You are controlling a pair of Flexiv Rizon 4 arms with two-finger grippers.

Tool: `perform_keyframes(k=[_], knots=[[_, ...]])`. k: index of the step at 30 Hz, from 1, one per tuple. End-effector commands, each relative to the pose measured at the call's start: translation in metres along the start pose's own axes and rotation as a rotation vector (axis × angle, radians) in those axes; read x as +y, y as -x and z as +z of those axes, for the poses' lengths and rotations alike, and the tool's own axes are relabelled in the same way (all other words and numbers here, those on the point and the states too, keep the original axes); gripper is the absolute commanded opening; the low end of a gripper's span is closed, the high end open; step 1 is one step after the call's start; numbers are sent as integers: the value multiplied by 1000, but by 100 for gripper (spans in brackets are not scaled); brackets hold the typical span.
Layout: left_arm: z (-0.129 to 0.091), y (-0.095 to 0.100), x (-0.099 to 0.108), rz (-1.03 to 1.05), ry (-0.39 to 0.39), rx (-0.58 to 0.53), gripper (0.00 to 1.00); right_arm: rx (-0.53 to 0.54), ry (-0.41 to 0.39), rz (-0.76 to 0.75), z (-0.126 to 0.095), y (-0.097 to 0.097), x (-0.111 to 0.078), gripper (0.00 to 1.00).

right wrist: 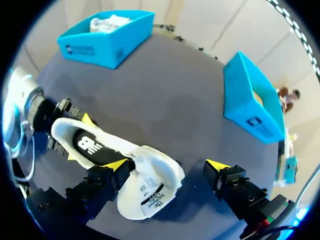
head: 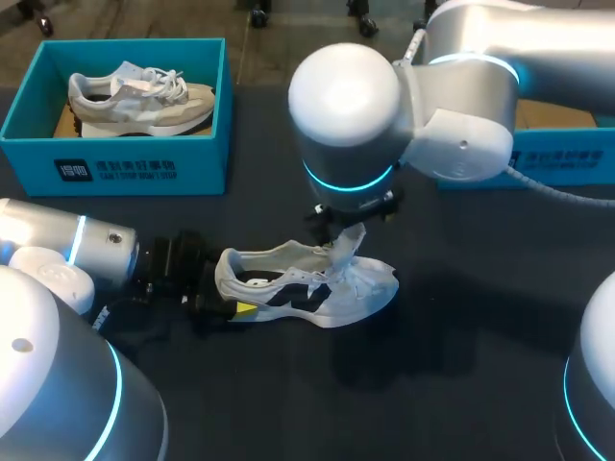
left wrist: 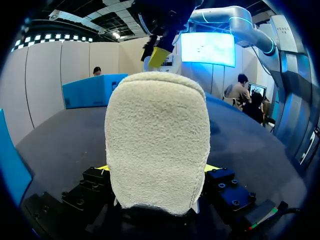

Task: Take the shoe out of the shoebox, open the shoe tongue, remove and reinsert the insole, then place the shoe into the shoebox

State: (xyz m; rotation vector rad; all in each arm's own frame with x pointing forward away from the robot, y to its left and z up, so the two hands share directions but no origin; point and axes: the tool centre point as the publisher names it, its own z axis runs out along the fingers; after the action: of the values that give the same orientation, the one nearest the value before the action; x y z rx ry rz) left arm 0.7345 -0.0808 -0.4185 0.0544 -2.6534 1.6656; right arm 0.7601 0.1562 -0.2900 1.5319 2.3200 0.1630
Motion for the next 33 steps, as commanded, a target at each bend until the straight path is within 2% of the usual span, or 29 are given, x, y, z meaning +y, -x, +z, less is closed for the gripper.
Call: perform_keyframes(k=[1, 11, 17, 19, 21, 22, 23, 25, 27, 28, 29, 30, 33], knots=[[2, -1, 2, 0, -1, -4, 0, 40, 26, -111, -5, -7, 12, 100], [2, -1, 2, 0, -1, -4, 0, 70, 84, -382, -25, -23, 27, 100], [2, -1, 2, 0, -1, -4, 0, 44, 73, -527, -34, -34, 33, 100], [2, -1, 2, 0, -1, -4, 0, 37, 66, -565, -36, -38, 35, 90], [2, -1, 2, 0, -1, -4, 0, 28, 58, -592, -38, -41, 36, 71], [2, -1, 2, 0, -1, -4, 0, 24, 57, -605, -39, -44, 36, 53], [2, -1, 2, 0, -1, -4, 0, 22, 57, -612, -40, -46, 37, 46], [2, -1, 2, 0, -1, -4, 0, 16, 54, -625, -41, -50, 39, 35], [2, -1, 2, 0, -1, -4, 0, 18, 57, -632, -42, -53, 40, 31], [2, -1, 2, 0, -1, -4, 0, 18, 58, -637, -43, -56, 40, 22], [2, -1, 2, 0, -1, -4, 0, 18, 58, -639, -43, -57, 40, 20], [2, -1, 2, 0, -1, -4, 0, 22, 60, -647, -44, -61, 41, 3], [2, -1, 2, 0, -1, -4, 0, 29, 60, -661, -46, -69, 41, 0]])
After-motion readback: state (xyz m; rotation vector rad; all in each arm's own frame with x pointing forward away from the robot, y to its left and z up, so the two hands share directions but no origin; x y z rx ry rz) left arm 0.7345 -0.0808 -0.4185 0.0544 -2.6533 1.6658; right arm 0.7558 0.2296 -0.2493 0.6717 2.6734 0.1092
